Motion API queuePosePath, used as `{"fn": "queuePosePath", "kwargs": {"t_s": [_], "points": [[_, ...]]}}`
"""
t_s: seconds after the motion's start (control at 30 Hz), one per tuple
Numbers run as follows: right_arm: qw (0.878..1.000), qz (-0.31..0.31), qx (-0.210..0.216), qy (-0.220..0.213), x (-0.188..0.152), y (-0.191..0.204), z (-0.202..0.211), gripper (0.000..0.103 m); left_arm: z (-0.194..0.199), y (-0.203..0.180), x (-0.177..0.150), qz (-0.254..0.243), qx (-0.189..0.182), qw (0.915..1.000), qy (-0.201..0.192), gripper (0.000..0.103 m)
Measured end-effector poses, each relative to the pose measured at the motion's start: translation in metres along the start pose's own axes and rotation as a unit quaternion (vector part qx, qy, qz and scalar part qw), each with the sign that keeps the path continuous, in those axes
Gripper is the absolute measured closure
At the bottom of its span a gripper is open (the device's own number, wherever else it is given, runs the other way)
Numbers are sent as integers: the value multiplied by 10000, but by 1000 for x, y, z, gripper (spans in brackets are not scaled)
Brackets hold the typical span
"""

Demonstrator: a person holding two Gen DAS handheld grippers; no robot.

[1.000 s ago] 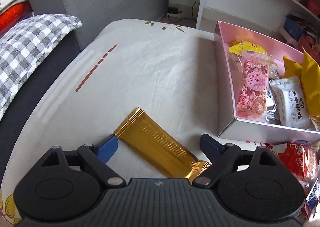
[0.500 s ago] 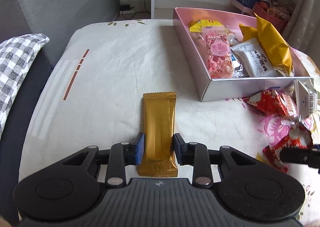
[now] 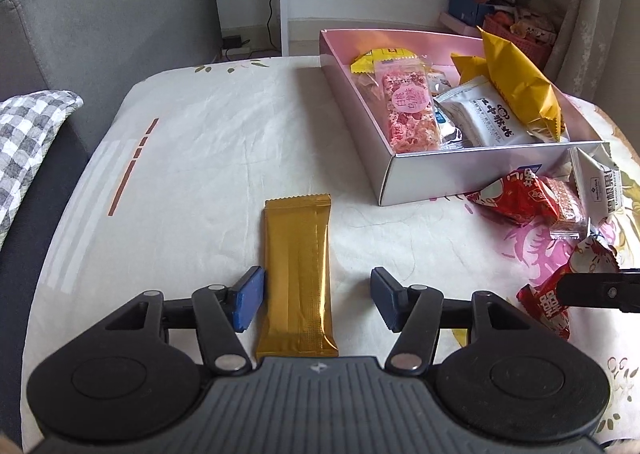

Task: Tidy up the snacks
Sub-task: 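Lift and carry the gold bar and red candy toward the pink box with both tools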

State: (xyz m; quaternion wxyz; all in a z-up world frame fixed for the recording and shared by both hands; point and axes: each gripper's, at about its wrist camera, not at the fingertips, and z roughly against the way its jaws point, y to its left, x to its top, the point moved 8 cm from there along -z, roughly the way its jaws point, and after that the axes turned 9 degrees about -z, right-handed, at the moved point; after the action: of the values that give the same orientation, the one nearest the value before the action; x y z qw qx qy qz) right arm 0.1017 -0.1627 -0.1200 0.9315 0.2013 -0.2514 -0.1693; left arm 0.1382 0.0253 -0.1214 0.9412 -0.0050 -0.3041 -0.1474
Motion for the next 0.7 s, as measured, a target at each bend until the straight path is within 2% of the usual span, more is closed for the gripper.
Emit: {"fn": "queuePosePath", "kwargs": {"t_s": [0.1, 0.17, 0.2, 0.23, 0.4, 0.7], "points": [[10000, 29, -51, -32, 0, 4, -2, 51, 0, 3, 1, 76, 54, 10000, -9, 59], [10000, 29, -79, -33, -1, 6, -3, 59, 1, 7, 1, 119, 105, 9999, -4, 70], [10000, 33, -78, -6, -2, 7, -4, 66, 1, 8, 1, 145, 122, 9998, 3, 73], [10000, 32, -65, 27, -3, 9, -4, 67, 2, 10, 1, 187, 111, 9998, 18, 74], [9999, 124, -109, 26, -6, 15, -2, 68, 4, 15, -1, 314, 126, 9994, 73, 76], [9997, 5, 94, -207, 8, 19, 17, 69, 15, 27, 4, 747, -119, 9971, 22, 77]]}}
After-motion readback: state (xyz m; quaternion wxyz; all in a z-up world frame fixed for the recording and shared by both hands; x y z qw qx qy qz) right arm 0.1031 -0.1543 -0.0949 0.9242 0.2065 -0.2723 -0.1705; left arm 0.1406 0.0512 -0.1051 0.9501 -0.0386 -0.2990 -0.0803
